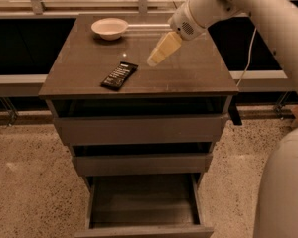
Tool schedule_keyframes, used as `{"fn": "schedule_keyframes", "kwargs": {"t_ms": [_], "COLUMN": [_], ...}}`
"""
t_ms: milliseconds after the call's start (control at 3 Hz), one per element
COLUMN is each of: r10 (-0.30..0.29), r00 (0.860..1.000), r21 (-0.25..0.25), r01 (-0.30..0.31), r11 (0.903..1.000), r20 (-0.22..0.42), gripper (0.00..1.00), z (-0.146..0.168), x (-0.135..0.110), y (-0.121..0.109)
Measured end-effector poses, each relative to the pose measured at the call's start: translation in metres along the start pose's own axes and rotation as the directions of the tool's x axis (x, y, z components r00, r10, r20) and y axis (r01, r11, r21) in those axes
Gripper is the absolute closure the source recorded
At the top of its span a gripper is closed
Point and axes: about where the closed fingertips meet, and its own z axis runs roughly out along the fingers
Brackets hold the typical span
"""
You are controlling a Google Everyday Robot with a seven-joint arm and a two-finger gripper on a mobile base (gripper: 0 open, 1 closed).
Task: Place rxbar chocolate into bottom drawer
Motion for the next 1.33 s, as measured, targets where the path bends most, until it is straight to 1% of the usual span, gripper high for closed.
{"fn": "schedule_keyframes", "kwargs": {"t_ms": [333, 667, 1000, 1333], "r10": [0.184, 0.240, 0.214, 0.214], "r00": [0.979, 0.963, 0.961, 0.961], "r21": [0.015, 0.023, -0.002, -0.002], "r01": [-0.186, -0.244, -0.217, -0.217], "r11": [0.9824, 0.9694, 0.9762, 0.9762], "r20": [0.087, 0.125, 0.173, 0.173], "gripper": [0.00, 0.00, 0.00, 0.00], "z": [0.029, 0.055, 0.083, 0.083], "x": [-0.002, -0.008, -0.015, -0.015], "y": [-0.007, 0.004, 0.020, 0.020]}}
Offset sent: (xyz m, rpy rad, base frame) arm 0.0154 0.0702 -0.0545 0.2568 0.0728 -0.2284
